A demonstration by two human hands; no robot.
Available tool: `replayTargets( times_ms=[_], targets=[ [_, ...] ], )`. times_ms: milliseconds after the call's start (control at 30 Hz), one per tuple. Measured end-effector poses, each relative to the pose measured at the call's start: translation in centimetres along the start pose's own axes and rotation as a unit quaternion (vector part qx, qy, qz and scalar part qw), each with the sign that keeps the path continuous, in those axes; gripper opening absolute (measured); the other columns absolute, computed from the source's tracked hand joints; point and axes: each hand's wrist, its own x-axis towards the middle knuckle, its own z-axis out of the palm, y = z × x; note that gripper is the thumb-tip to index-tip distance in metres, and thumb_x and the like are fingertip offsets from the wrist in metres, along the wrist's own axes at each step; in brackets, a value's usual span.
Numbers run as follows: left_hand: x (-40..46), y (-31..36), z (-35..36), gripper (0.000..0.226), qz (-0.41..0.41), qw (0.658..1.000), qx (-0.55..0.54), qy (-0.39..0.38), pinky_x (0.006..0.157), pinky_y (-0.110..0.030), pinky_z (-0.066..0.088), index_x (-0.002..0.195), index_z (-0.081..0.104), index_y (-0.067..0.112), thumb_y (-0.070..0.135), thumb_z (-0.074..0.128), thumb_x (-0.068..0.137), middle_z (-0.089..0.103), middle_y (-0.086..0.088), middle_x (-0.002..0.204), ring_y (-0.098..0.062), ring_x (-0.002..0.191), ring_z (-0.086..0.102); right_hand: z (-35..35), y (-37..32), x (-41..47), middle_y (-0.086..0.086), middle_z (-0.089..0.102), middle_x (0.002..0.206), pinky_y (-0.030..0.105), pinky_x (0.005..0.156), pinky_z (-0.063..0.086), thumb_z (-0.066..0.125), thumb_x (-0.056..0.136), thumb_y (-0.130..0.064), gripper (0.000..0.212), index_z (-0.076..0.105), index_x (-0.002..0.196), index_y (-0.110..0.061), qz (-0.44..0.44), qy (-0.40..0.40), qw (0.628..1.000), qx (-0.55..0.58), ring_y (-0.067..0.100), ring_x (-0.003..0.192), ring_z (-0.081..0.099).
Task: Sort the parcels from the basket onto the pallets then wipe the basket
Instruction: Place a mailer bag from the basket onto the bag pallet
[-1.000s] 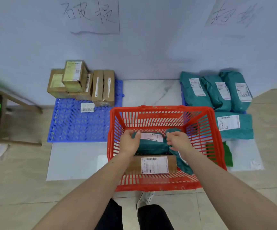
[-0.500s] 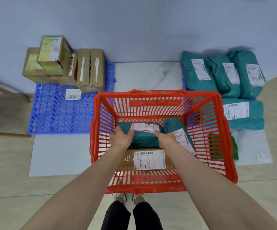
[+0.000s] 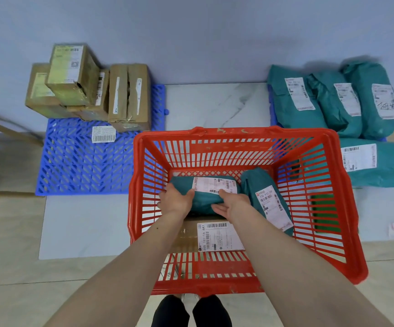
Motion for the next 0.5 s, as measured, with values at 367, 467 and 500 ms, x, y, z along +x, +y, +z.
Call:
replayTargets(
  times_ms=[367, 467, 500],
  targets=[
    [-2.2, 0.1, -1.8, 0.07, -0.003, 1.0, 0.029, 0.003, 0.096, -0.044, 0.052, 0.131, 0.05, 0.012, 0.06, 0.063, 0.081, 0.056, -0.011, 0.128, -0.03, 0.118, 0.055, -2.0, -0.3, -2.5, 0.021, 0.066, 0.122, 0.042, 0.098, 0.052, 0.069, 0.092, -0.015, 0.042, 0.054, 0.127, 0.003, 0.04, -0.068, 0.996, 0.042, 0.033, 0.114, 0.065],
    [-3.3, 0.5, -3.3, 0.071, 0.01, 1.0, 0.026, 0.002, 0.095, -0.045, 0.053, 0.133, 0.05, 0.013, 0.062, 0.058, 0.082, 0.059, -0.009, 0.126, -0.03, 0.116, 0.057, -2.1, -0.7, -4.1, 0.022, 0.066, 0.107, 0.041, 0.088, 0.054, 0.067, 0.093, -0.014, 0.044, 0.052, 0.13, 0.003, 0.012, -0.065, 0.997, 0.028, 0.034, 0.105, 0.067],
    [-3.8, 0.6, -3.8, 0.07, 0.015, 0.999, 0.03, -0.001, 0.094, -0.045, 0.053, 0.132, 0.052, 0.013, 0.062, 0.056, 0.082, 0.06, -0.009, 0.124, -0.029, 0.115, 0.058, -2.2, -0.9, -4.7, 0.021, 0.065, 0.101, 0.04, 0.084, 0.054, 0.066, 0.094, -0.014, 0.044, 0.05, 0.131, 0.003, 0.002, -0.061, 0.998, 0.025, 0.034, 0.1, 0.067]
  ],
)
